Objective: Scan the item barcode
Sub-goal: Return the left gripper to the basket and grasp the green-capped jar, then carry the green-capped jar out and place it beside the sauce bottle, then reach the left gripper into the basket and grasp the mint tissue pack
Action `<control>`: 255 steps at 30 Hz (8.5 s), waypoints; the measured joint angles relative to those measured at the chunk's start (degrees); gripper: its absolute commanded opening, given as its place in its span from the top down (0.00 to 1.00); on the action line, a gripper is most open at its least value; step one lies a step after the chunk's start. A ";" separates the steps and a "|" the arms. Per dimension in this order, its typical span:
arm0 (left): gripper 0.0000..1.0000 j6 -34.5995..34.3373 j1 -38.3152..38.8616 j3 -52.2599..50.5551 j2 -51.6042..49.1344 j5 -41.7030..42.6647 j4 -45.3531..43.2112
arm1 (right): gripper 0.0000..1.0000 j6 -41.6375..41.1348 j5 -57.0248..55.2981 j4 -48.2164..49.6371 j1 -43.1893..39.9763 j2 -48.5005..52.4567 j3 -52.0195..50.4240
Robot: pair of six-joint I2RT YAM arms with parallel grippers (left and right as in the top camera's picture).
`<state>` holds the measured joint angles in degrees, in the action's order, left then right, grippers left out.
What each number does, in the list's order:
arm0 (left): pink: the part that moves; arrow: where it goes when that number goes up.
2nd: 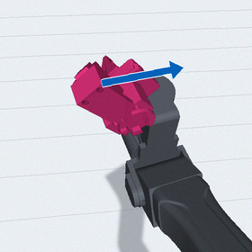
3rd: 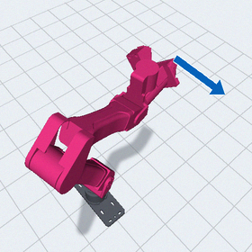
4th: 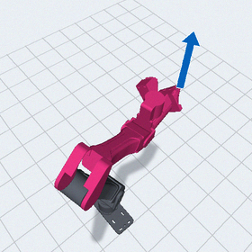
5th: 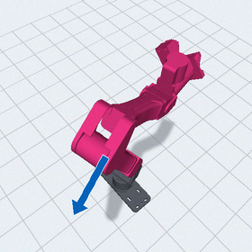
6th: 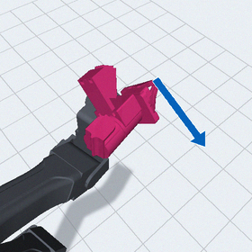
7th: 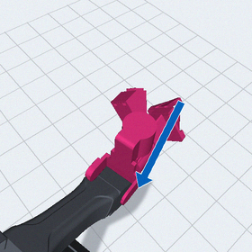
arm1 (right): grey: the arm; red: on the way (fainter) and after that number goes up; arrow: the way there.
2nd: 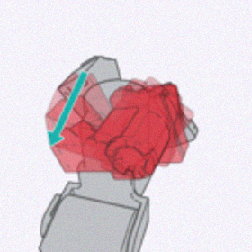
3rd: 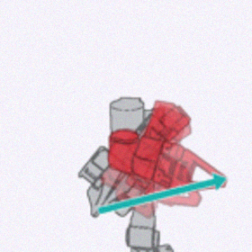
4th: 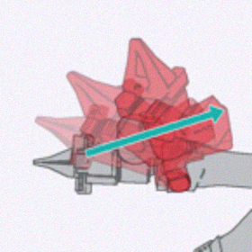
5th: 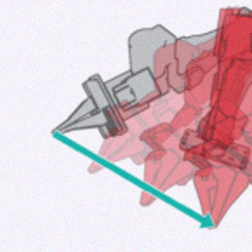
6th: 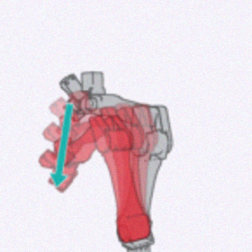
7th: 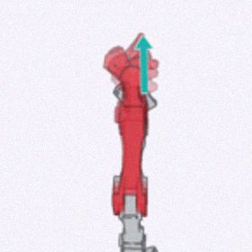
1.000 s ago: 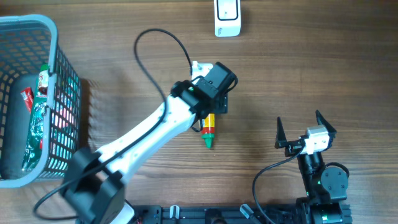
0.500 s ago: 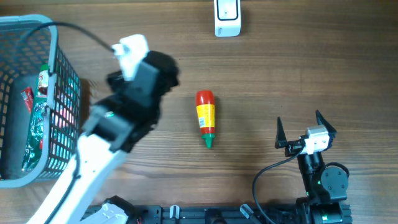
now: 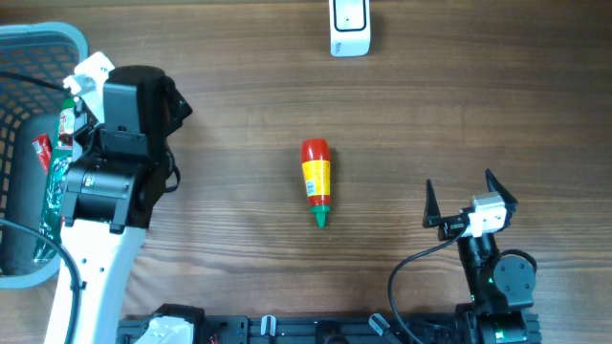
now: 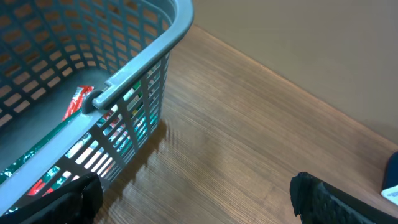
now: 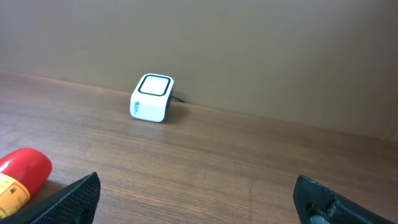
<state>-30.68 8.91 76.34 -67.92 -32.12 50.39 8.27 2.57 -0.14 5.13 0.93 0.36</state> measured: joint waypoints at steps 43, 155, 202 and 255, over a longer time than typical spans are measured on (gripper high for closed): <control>0.00 41.72 -45.72 1.53 -28.39 38.10 -20.50 | 0.00 0.00 0.00 0.00 0.00 0.00 0.00; 0.30 -11.52 23.32 -4.28 -39.74 30.58 -9.99 | 0.00 0.00 0.00 0.00 0.00 0.02 0.00; 0.00 4.85 -32.92 10.91 2.75 25.42 -2.27 | 0.00 0.00 0.00 0.00 0.00 0.02 0.00; 0.96 -37.59 -51.08 -16.22 -21.16 33.07 2.16 | 0.00 0.00 0.00 0.00 0.00 0.02 0.00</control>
<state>-68.27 -42.17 60.12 -89.08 0.95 52.56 8.27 2.57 -0.14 5.13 0.95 0.36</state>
